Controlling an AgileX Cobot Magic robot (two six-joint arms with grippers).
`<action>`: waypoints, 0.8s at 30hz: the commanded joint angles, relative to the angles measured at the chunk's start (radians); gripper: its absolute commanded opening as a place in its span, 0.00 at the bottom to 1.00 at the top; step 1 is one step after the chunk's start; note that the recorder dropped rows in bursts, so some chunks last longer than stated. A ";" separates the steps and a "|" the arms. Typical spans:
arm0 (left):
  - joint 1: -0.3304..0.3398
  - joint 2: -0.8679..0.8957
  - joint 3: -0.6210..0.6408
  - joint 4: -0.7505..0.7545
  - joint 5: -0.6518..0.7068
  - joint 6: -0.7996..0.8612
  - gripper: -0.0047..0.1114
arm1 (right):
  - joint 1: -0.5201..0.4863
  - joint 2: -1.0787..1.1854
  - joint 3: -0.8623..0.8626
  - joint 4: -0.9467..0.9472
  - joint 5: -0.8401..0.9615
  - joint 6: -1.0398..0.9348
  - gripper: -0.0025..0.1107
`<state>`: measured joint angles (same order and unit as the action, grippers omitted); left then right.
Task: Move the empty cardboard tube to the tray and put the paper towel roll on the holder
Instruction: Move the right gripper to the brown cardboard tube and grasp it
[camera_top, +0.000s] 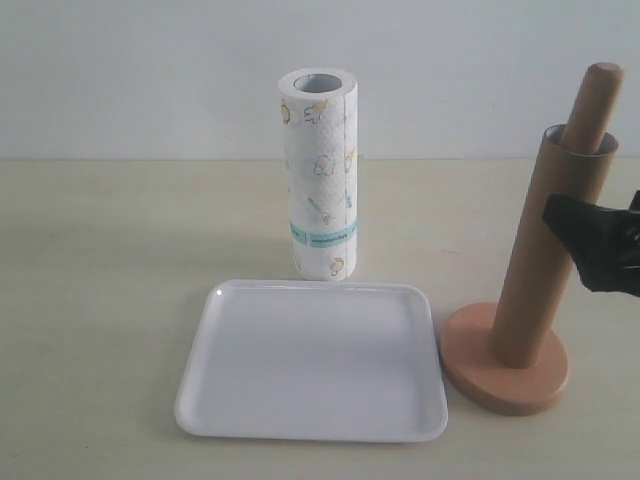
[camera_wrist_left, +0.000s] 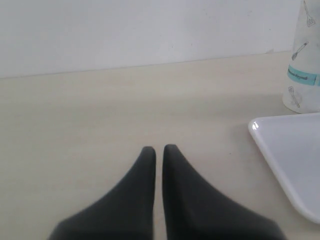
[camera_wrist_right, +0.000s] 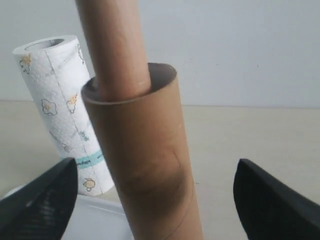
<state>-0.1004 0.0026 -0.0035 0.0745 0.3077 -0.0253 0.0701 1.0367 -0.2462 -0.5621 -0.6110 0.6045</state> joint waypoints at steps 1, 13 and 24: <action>0.002 -0.003 0.003 0.001 -0.001 0.000 0.08 | 0.000 0.134 -0.046 -0.036 -0.062 0.029 0.72; 0.002 -0.003 0.003 0.001 -0.001 0.000 0.08 | 0.000 0.320 -0.106 -0.037 -0.152 0.022 0.70; 0.002 -0.003 0.003 0.001 -0.001 0.000 0.08 | 0.000 0.320 -0.106 -0.041 -0.173 0.020 0.02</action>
<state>-0.1004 0.0026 -0.0035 0.0745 0.3077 -0.0253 0.0701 1.3556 -0.3474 -0.6006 -0.7568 0.6245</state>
